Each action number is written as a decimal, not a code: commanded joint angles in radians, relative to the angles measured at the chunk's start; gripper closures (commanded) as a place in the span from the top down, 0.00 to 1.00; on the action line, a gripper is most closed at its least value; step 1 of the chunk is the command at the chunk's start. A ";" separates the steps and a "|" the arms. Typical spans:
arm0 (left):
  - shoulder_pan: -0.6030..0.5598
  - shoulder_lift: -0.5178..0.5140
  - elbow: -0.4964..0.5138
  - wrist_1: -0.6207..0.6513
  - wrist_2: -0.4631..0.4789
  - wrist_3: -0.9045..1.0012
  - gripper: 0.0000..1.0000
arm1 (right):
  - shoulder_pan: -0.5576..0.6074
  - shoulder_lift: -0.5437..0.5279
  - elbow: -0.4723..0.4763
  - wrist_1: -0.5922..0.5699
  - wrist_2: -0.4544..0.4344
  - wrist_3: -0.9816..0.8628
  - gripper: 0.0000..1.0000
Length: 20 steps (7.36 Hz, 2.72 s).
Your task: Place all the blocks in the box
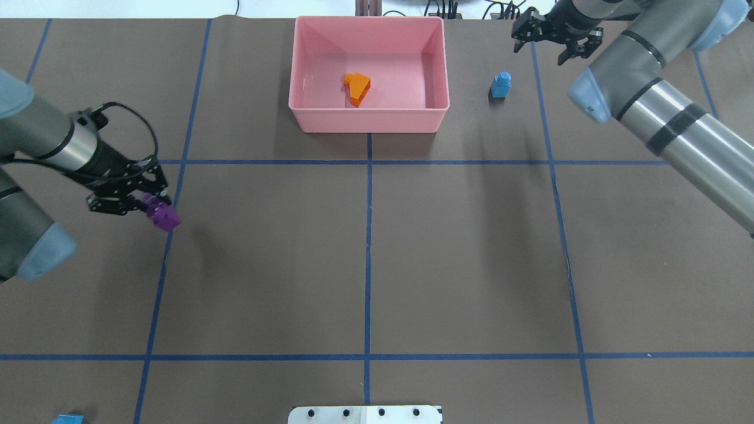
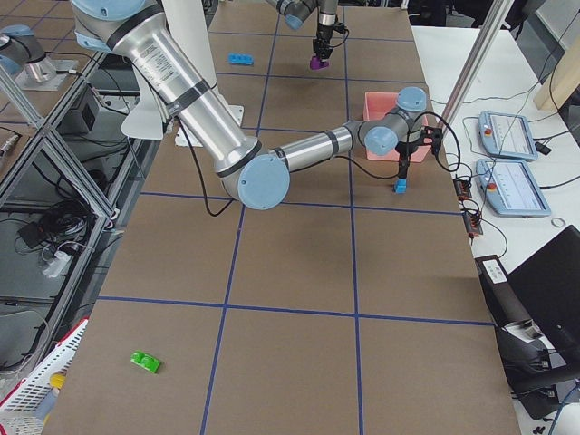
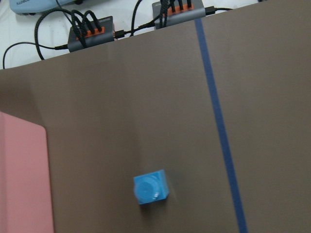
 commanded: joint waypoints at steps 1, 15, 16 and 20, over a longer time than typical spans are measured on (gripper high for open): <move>-0.020 -0.276 0.155 0.037 0.005 -0.005 0.00 | 0.072 -0.139 0.067 0.002 0.057 -0.114 1.00; -0.011 -0.847 0.495 0.267 0.275 0.006 1.00 | 0.363 -1.363 0.462 0.060 0.084 -0.931 1.00; -0.011 -0.760 0.352 0.331 0.272 0.096 1.00 | 0.384 -1.382 0.384 0.136 0.087 -0.954 1.00; -0.004 -0.313 -0.215 0.321 0.276 0.112 1.00 | 0.503 -1.382 0.170 0.284 0.204 -0.903 1.00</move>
